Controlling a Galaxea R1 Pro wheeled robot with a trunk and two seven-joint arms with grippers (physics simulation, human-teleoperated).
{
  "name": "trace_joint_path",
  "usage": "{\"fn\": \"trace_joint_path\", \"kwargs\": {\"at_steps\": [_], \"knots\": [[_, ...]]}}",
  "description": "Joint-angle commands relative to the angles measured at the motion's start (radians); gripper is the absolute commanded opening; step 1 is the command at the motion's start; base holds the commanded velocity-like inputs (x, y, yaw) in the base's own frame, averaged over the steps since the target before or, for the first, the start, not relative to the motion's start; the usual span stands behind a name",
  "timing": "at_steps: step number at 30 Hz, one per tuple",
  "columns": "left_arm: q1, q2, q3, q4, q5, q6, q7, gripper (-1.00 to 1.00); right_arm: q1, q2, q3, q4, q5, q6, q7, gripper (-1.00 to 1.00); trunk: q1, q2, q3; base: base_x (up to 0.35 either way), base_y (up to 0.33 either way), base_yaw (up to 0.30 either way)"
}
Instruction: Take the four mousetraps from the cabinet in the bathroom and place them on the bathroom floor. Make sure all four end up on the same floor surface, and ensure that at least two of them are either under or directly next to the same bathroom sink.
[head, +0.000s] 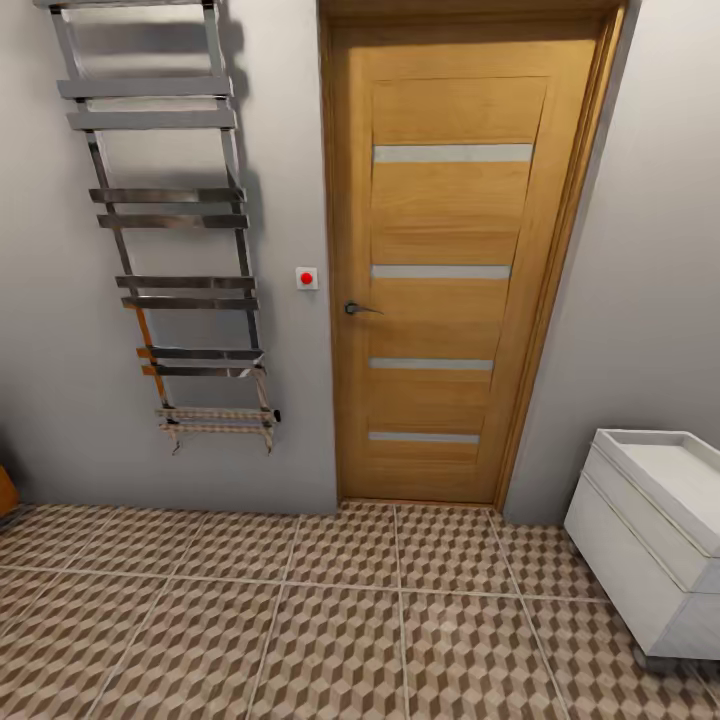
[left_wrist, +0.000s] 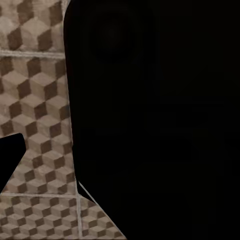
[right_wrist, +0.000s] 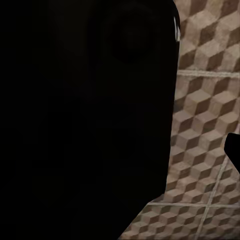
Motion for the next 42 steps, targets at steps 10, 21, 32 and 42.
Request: {"fn": "trace_joint_path", "kwargs": {"at_steps": [10, 21, 32, 42], "knots": [[0.002, 0.005, -0.013, 0.027, -0.002, -0.005, 0.011, 1.00, -0.026, 0.039, 0.002, -0.028, -0.002, -0.003, -0.001, 1.00, 0.000, -0.001, -0.001, 0.000, 0.000, 0.000], [0.002, 0.005, -0.014, 0.026, -0.002, -0.006, 0.011, 1.00, -0.056, 0.052, 0.001, -0.072, -0.002, -0.034, -0.001, 1.00, 0.000, -0.001, -0.001, 0.000, 0.000, 0.000], [0.002, 0.006, -0.013, 0.023, -0.002, -0.006, 0.011, 1.00, -0.058, 0.052, 0.001, -0.076, -0.002, -0.035, -0.003, 1.00, 0.000, -0.001, -0.001, 0.000, 0.000, 0.000], [0.002, 0.005, -0.012, 0.017, -0.002, -0.006, 0.011, 1.00, -0.058, 0.052, 0.001, -0.075, -0.002, -0.035, -0.003, 1.00, 0.000, -0.001, -0.001, 0.000, 0.000, 0.000]]}}
